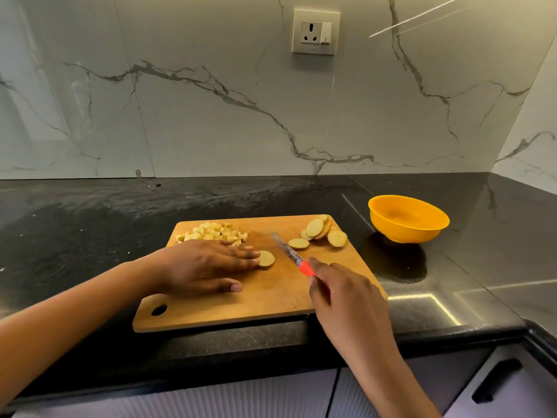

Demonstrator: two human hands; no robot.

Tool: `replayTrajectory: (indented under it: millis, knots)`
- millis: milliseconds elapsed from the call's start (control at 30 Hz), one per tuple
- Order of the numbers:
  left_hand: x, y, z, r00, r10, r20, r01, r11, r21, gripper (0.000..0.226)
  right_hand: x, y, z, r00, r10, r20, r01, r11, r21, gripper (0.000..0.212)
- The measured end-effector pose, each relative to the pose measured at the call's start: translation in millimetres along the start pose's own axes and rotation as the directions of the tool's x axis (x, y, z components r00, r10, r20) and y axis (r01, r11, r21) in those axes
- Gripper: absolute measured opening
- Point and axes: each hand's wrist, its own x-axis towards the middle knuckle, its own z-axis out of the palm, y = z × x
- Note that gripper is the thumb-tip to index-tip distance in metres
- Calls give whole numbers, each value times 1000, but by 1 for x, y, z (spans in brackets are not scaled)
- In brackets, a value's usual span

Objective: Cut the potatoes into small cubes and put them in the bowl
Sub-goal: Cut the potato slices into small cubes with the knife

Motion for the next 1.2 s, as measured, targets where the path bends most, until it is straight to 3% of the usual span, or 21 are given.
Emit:
replayTrajectory:
  millis: [300,567,667,867,1200]
  knots:
    - [3,-4,3,998,64,10,-64,996,65,60,-6,-4,6,998,-45,53,52,990,-128,39]
    - [5,-8,3,997,72,18,-72,997,-7,61,-2,-10,4,975,-134,177,164,971,-173,40]
    - [5,-8,4,997,78,1,-78,997,-18,62,11,-10,3,956,-190,224,219,969,-113,47]
    - [5,-8,8,997,70,6,-71,997,38,64,-4,-15,-1,942,-153,300,239,931,-277,53]
    - [0,-5,14,985,104,-137,-101,994,33,57,-21,-6,-42,966,-135,222,204,923,-326,34]
